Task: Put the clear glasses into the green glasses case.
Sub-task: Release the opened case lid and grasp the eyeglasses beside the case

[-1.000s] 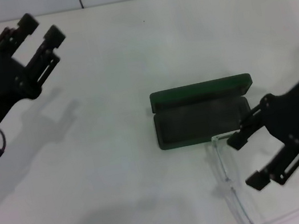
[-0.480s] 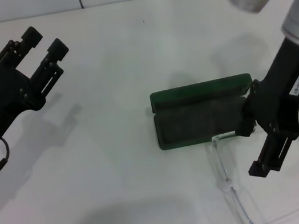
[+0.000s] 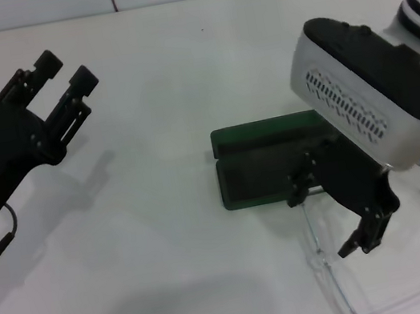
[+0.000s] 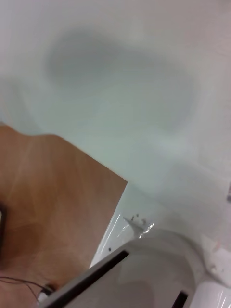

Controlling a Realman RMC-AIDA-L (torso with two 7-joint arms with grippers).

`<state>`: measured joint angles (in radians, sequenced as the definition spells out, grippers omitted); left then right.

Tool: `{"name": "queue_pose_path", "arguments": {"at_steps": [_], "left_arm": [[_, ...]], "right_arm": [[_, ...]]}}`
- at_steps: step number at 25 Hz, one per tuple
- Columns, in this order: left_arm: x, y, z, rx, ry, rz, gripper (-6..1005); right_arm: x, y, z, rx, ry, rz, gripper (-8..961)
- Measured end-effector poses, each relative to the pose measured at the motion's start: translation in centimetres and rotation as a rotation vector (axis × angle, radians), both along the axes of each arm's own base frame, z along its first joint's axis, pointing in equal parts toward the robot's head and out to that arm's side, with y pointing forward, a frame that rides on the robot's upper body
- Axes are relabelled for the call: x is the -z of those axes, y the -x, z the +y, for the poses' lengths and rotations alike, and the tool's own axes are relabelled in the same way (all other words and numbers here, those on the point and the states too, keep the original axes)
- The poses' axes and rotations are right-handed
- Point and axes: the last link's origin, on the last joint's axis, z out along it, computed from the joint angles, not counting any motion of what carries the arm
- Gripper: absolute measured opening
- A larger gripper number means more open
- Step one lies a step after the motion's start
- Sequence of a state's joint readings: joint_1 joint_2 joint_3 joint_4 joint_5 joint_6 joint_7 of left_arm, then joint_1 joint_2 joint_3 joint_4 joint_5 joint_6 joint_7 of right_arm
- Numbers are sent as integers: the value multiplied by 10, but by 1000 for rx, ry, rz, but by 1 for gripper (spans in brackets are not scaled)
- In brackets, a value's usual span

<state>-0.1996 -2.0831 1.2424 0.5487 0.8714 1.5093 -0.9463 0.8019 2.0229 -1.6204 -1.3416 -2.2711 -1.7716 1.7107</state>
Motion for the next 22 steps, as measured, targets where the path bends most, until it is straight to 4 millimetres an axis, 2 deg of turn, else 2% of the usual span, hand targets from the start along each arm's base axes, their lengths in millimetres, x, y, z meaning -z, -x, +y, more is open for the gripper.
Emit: {"name": "queue_pose_path", "arguments": {"at_steps": [11,22], "left_arm": [[1,-2,8,-11,6,-20,593],[3,0,10,-29,7,-32,593]], "right_arm": [[8,9,-12,-229,159,-59,819],[15,15,-6,-463,221,-131,812]]}}
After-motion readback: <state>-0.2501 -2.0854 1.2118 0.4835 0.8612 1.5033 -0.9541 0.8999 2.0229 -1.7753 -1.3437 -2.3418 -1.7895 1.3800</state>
